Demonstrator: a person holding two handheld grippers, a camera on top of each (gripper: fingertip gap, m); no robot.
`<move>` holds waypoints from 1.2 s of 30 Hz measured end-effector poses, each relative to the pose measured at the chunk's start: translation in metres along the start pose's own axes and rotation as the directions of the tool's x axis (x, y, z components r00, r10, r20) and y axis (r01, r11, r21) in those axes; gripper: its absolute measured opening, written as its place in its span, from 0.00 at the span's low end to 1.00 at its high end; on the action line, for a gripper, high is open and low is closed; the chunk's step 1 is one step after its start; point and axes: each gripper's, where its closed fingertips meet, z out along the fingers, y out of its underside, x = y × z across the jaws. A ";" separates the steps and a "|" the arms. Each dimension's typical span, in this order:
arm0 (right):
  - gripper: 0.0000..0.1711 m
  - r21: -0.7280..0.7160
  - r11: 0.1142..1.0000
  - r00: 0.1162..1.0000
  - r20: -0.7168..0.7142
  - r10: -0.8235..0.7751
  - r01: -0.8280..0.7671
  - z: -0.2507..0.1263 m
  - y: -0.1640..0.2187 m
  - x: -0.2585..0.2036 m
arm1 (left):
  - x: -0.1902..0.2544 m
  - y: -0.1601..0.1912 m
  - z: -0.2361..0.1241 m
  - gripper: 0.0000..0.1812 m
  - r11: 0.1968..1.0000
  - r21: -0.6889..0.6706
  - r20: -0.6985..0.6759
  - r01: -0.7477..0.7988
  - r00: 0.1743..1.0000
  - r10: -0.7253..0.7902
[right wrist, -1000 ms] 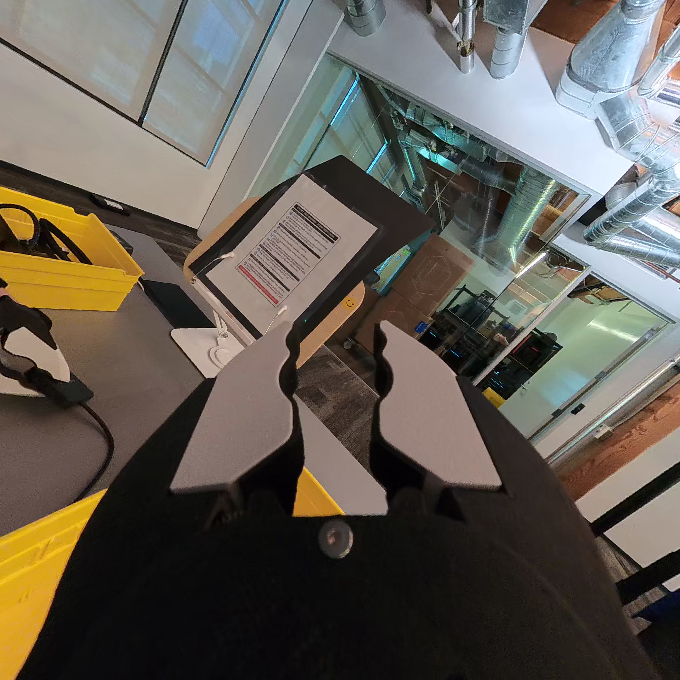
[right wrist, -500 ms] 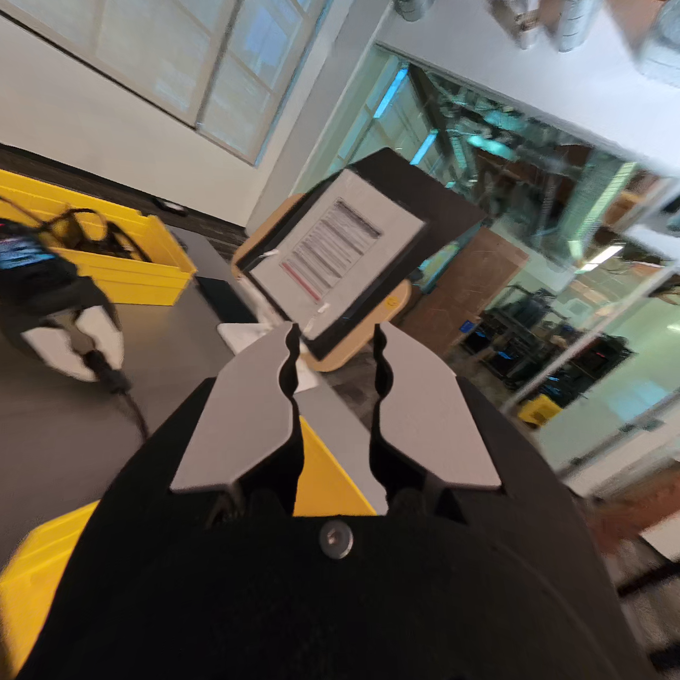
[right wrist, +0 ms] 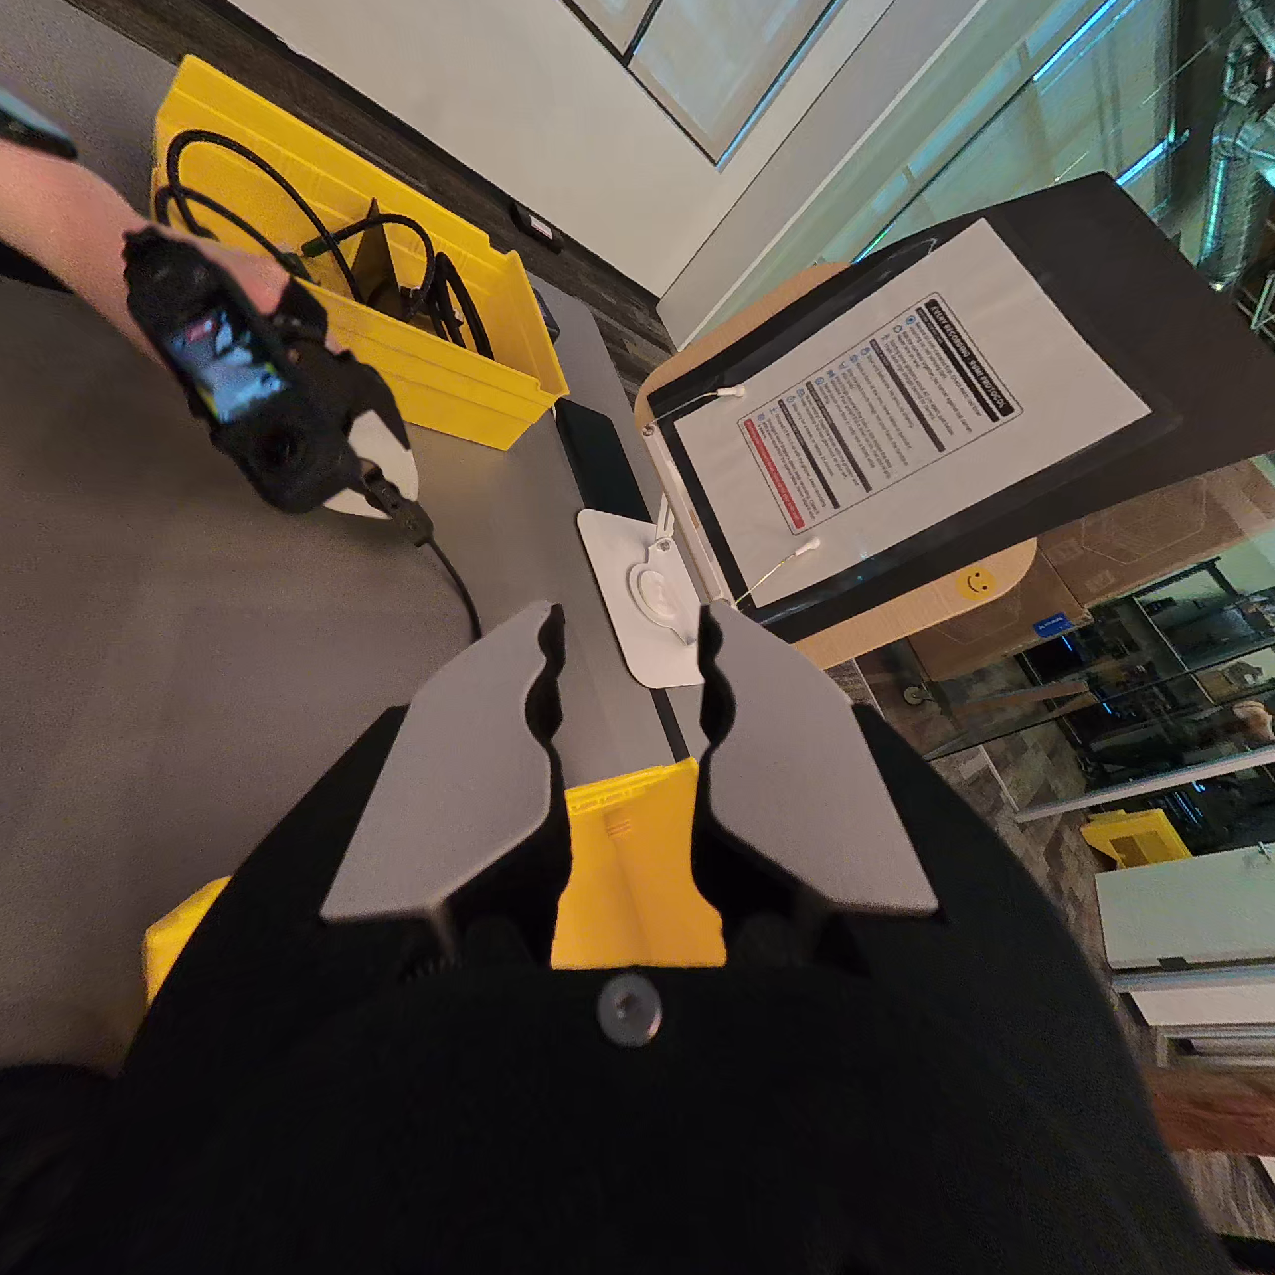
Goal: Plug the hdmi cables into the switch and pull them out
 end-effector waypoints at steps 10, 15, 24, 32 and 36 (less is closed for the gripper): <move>0.22 -0.027 0.999 0.999 -0.029 0.017 -0.017 -0.007 0.011 0.009 | 0.027 -0.008 0.009 0.24 0.963 0.023 -0.205 0.270 0.944 -0.260; 0.22 -0.008 1.000 0.999 -0.035 0.030 -0.030 -0.016 0.011 0.012 | 0.020 -0.018 -0.046 0.37 0.878 0.113 -0.388 0.466 0.834 -0.392; 0.22 0.014 0.998 0.995 -0.084 0.055 -0.054 -0.031 0.014 0.024 | -0.100 0.133 -0.146 0.42 0.731 0.236 0.089 0.641 0.735 -0.673; 0.22 -0.028 0.998 0.996 -0.072 0.053 -0.055 -0.024 0.022 0.021 | -0.050 0.217 -0.133 0.35 0.871 0.022 0.022 0.492 0.870 -0.492; 0.22 -0.063 0.997 0.997 -0.054 0.049 -0.052 -0.015 0.028 0.018 | -0.026 0.243 -0.127 0.30 0.970 -0.123 0.008 0.212 0.977 -0.212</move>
